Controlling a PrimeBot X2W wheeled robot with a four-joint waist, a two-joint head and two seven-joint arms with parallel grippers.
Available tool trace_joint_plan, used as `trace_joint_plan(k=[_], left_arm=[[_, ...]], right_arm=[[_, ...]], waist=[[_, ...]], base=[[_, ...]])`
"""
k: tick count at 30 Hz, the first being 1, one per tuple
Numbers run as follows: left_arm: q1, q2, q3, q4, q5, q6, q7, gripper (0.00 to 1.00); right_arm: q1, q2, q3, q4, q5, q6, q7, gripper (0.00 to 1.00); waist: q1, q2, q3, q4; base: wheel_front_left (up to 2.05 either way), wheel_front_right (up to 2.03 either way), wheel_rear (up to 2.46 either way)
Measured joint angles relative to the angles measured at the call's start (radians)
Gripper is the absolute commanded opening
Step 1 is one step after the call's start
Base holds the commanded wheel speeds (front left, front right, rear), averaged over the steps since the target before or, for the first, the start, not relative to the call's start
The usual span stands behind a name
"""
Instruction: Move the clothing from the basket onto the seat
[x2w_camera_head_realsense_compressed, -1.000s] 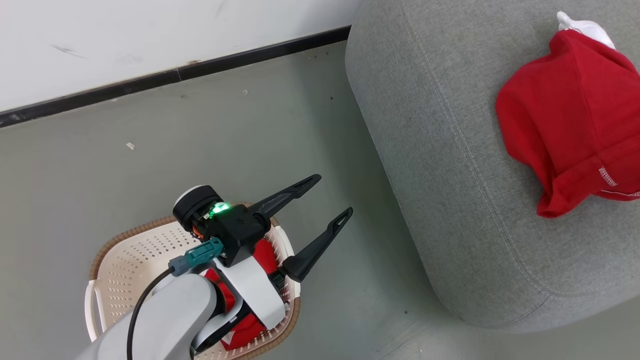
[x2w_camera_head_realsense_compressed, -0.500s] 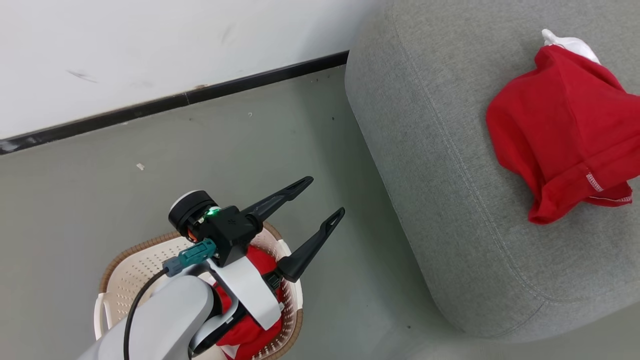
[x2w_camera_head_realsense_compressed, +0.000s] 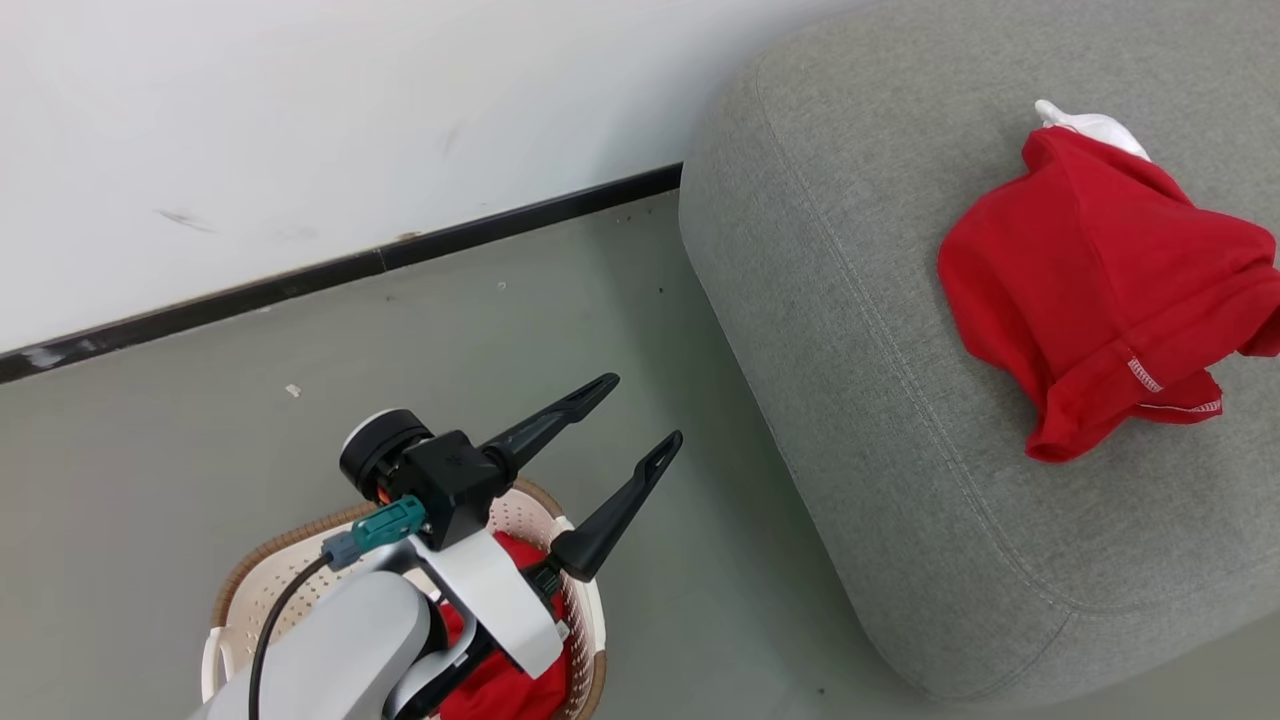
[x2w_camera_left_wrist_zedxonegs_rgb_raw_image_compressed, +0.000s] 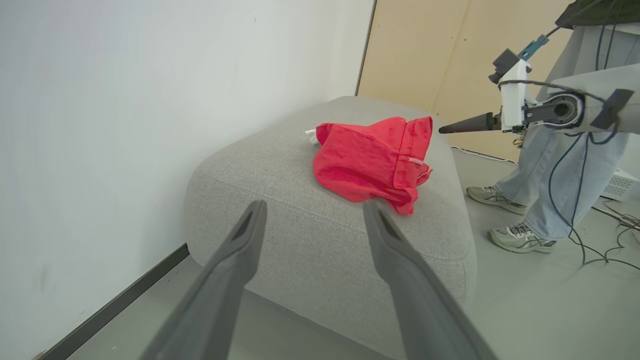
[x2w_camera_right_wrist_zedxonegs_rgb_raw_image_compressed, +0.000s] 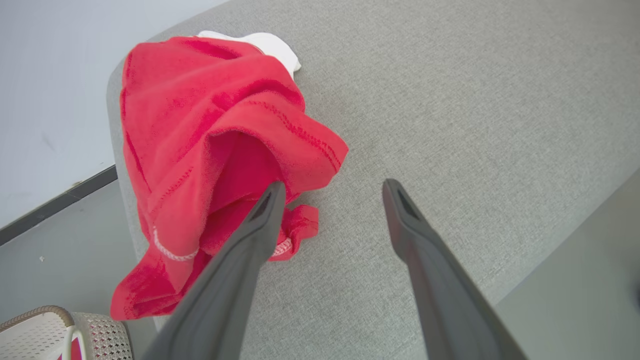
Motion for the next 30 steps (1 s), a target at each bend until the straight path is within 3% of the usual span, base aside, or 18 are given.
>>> trace_joint_plan(k=[16, 30], left_arm=[[0.077, -0.022, 0.045, 0.033, -0.029, 0.037, -0.036, 1.00], [0.130, -0.025, 0.112, 0.050, -0.035, 0.096, -0.053, 1.00]], right_arm=[[0.001, -0.114, 0.051, -0.285, 0.004, 0.000, -0.057, 1.00], [0.030, -0.092, 0.076, -0.426, -0.014, 0.000, -0.212, 1.00]], waist=[[0.0000, 0.0000, -0.086, 0.038], [0.0000, 0.0000, -0.135, 0.123]], base=[[0.00, 0.00, 0.00], [0.00, 0.00, 0.00]])
